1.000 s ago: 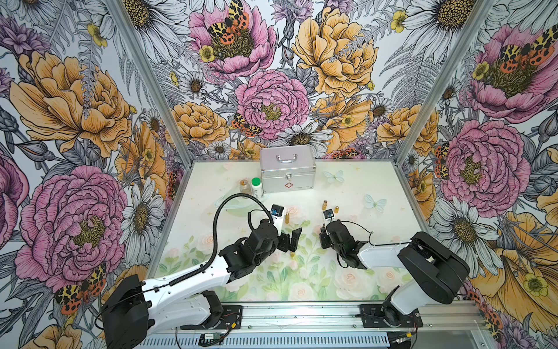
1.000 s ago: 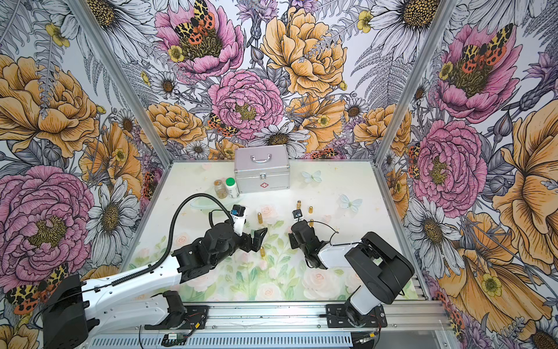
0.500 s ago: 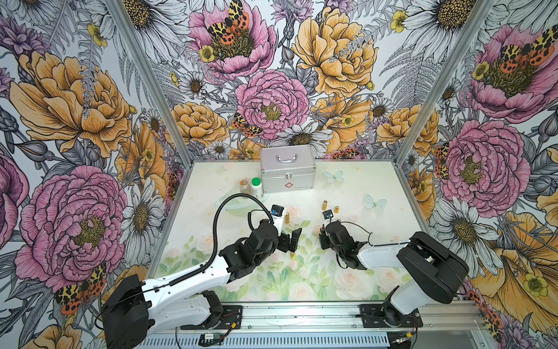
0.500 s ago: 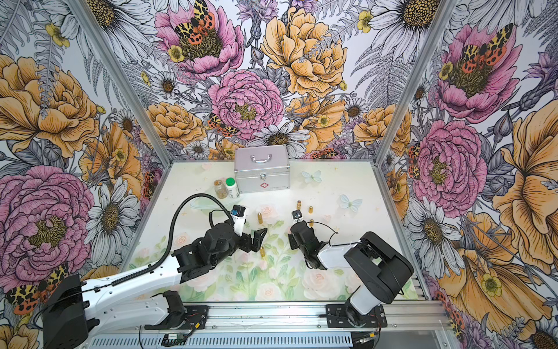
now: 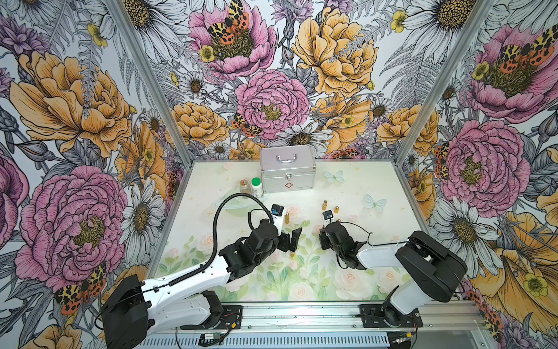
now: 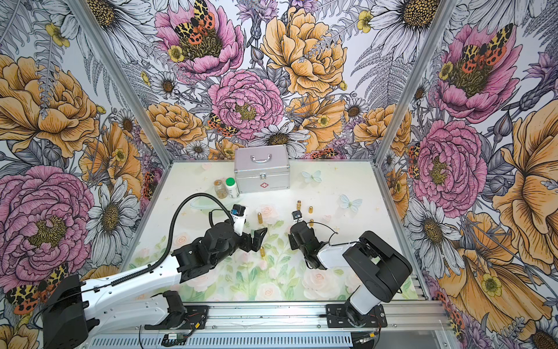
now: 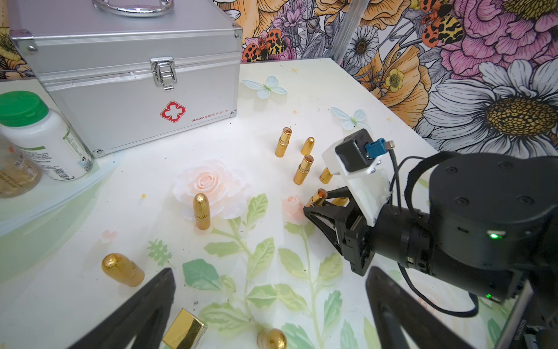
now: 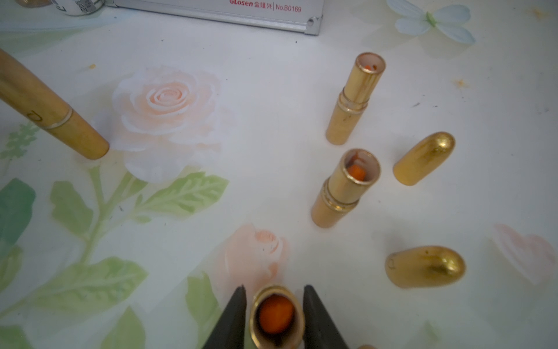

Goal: Open the lipstick cap
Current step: Place the lipstick at the center of the board, then pick up the lipstick at the center of the board.

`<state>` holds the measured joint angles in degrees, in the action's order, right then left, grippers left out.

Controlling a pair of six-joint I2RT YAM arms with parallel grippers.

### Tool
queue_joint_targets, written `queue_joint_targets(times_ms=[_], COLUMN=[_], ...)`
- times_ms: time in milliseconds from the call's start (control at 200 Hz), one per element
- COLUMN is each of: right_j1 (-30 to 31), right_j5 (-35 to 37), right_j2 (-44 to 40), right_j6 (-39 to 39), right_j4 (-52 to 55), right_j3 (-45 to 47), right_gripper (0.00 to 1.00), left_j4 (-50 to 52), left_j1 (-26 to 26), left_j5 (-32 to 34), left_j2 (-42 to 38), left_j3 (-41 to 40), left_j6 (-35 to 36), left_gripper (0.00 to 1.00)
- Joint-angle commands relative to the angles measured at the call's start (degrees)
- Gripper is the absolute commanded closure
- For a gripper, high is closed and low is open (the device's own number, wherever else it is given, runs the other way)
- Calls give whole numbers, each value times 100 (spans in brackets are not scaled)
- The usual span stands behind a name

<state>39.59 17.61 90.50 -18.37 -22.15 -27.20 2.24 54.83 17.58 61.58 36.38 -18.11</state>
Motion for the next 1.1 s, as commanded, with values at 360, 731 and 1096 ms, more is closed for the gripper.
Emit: queue_joint_targets(times_ms=[360,731,1096], right_j1=[75,122,1038], right_j5=[-29,-1231,-1514], right_j2=[-1047,-1887,-1068], right_j6=[70,-399,-1440], right_j4=[739,3650,5991], right_j3=[-212,-1711,-3525], right_gripper=[54,44,41], left_j4=[61,906,1485], left_j1=[-130,-285,-283], left_j5=[106,356,252], left_j2=[-201,-622,-1097], left_j3=[132,213,67], left_j6=[39,-163,-520], left_gripper=[1,1,1])
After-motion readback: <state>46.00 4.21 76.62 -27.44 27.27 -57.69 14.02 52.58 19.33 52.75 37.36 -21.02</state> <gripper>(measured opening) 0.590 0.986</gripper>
